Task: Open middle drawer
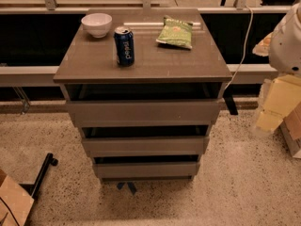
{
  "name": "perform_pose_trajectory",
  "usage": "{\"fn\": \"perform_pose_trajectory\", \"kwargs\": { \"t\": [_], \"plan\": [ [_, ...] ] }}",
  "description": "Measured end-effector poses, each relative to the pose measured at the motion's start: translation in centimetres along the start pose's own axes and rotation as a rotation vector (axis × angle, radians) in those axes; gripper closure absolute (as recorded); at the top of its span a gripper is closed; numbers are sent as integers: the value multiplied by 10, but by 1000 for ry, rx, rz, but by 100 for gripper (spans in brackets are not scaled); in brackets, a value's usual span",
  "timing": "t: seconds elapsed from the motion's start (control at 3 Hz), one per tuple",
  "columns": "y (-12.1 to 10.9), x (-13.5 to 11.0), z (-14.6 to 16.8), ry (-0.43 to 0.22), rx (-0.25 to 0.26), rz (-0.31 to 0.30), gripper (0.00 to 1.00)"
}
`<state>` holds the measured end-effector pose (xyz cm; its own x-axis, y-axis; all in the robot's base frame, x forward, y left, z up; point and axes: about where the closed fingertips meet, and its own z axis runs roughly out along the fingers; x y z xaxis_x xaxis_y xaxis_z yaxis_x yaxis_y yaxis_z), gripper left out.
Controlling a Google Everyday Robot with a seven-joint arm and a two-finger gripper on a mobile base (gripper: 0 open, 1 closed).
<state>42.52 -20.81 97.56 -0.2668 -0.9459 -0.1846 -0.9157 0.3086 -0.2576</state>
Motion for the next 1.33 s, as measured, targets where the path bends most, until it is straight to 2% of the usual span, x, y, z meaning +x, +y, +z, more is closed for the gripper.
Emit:
{"fn": "perform_pose_trajectory", "kwargs": {
  "t": [0.33,0.67,1.0,1.33],
  "plan": [
    [0,0,0,0,0,0,0],
    [-5,2,12,-18,18,-47,0],
    [-13,17,43,-70,9,-28,0],
    [-27,24,87,-110,10,-31,0]
  ]
}}
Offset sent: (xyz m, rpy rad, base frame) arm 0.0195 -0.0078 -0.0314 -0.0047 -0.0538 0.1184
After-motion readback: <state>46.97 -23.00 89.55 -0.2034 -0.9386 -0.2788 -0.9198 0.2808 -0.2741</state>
